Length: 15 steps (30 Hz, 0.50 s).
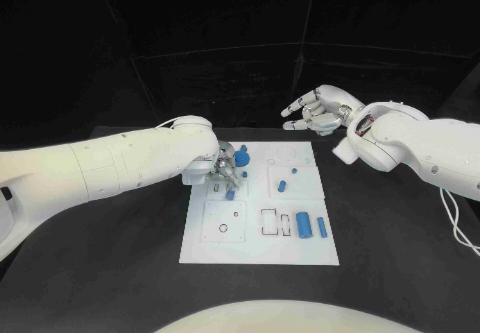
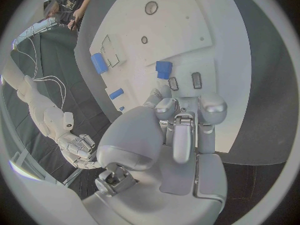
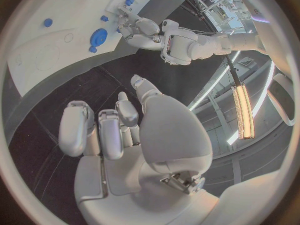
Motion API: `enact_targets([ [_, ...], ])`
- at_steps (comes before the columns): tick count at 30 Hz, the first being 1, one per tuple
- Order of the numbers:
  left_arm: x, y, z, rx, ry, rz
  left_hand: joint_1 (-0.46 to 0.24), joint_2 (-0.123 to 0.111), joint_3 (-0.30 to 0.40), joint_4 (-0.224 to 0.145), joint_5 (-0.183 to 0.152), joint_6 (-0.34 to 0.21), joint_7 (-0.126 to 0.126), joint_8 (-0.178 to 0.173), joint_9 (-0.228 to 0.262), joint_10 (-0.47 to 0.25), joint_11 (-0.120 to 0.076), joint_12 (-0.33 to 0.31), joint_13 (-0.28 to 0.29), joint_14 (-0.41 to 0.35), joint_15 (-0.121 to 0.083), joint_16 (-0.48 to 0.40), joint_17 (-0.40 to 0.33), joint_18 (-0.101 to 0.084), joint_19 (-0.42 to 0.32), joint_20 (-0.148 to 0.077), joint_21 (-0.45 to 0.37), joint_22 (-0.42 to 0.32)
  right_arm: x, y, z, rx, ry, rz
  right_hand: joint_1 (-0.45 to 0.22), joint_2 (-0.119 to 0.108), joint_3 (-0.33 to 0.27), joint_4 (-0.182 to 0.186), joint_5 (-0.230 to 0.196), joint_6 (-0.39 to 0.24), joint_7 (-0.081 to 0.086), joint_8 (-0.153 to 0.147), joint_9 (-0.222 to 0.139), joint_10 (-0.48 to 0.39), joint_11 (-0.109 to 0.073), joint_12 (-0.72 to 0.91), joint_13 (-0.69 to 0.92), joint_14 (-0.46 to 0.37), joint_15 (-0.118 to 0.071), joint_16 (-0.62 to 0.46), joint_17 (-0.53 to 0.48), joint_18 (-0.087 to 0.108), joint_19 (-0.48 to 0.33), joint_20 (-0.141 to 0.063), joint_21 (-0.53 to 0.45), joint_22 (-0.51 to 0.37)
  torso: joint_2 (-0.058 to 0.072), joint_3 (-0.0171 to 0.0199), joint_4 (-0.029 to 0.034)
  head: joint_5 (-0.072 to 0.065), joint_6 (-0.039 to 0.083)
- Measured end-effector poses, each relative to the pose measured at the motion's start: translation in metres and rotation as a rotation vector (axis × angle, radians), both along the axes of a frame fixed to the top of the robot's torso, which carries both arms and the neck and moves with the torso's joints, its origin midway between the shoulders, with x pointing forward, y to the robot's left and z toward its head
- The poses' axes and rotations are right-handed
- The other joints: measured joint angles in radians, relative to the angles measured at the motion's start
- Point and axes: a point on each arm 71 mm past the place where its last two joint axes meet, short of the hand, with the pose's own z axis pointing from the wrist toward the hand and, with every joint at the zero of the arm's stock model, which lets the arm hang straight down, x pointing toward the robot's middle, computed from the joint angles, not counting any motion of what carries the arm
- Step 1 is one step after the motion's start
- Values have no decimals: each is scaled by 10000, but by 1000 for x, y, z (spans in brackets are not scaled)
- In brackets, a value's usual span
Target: Assemble the parts on the task board
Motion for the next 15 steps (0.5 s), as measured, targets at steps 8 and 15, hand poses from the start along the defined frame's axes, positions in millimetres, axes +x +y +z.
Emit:
enact_targets([
  [8, -1, 5, 0, -237, -83, 157, 447, -84, 923, -638, -10, -51, 23, -193, -63, -38, -33, -138, -88, -35, -35, 0, 0, 0, -37, -36, 45, 72, 0, 0, 0, -21, 13, 10, 0, 0, 0, 0, 0, 0, 0, 18, 0, 0, 0, 0, 1, 0, 0, 0, 0, 0, 0, 0, 0, 0, -1, -1, 8, 2, -28],
  [15, 0, 8, 1, -419, -225, 313, -62, -592, 1891, -755, -11, -47, 27, -271, -67, -39, -32, -141, -131, -35, -35, 0, 0, 0, -36, -36, 45, 118, 0, 0, 0, -27, 11, 18, 0, 0, 0, 0, 0, 0, 0, 18, 0, 0, 0, 0, 1, 0, 0, 0, 0, 0, 0, 0, 0, 0, -1, 2, 6, 18, -12],
])
